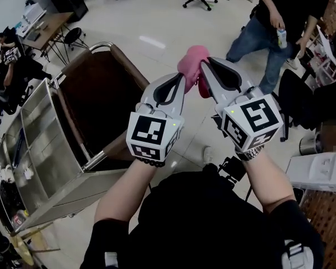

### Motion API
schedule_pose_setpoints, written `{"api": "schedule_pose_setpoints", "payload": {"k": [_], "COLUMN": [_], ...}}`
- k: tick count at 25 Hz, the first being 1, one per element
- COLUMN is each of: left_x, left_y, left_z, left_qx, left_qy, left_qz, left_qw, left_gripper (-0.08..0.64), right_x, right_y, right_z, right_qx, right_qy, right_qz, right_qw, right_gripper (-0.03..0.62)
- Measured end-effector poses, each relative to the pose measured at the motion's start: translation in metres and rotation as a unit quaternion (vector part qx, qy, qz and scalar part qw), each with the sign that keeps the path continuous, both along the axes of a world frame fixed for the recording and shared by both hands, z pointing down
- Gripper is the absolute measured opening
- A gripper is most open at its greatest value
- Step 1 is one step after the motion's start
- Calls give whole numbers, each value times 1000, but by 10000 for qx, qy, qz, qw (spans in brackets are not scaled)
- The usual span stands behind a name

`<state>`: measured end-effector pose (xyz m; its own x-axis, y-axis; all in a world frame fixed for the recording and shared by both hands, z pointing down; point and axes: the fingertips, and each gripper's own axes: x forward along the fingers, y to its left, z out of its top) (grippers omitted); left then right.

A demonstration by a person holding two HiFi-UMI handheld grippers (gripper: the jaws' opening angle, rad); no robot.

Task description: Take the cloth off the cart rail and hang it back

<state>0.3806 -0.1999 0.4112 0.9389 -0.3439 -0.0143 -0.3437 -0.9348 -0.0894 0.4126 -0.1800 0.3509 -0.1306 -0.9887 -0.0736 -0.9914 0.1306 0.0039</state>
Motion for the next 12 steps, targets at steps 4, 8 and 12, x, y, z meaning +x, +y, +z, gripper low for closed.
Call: {"api": "schedule_pose_setpoints", "payload": {"k": [4, 8, 12], "left_x": [28, 61, 90], "left_y": [-15, -34, -44], "left_z": [-10, -12, -17], "left_qx": [65, -10, 80], "left_qy": [-73, -115, -136], "left_qz": [-507, -1059, -1552], "left_qw": [9987, 9943, 9878], "left_gripper": [3, 3, 3], "right_x": [30, 66, 98], "right_y": [-21, -40, -51], "right_z": [-9, -12, -16], "right_qx": [69, 69, 83], "right_qy": [-65, -113, -130], "right_qz": [-550, -1044, -1510], "right_qw": [9984, 9944, 9884], "right_gripper": [34, 34, 34]}}
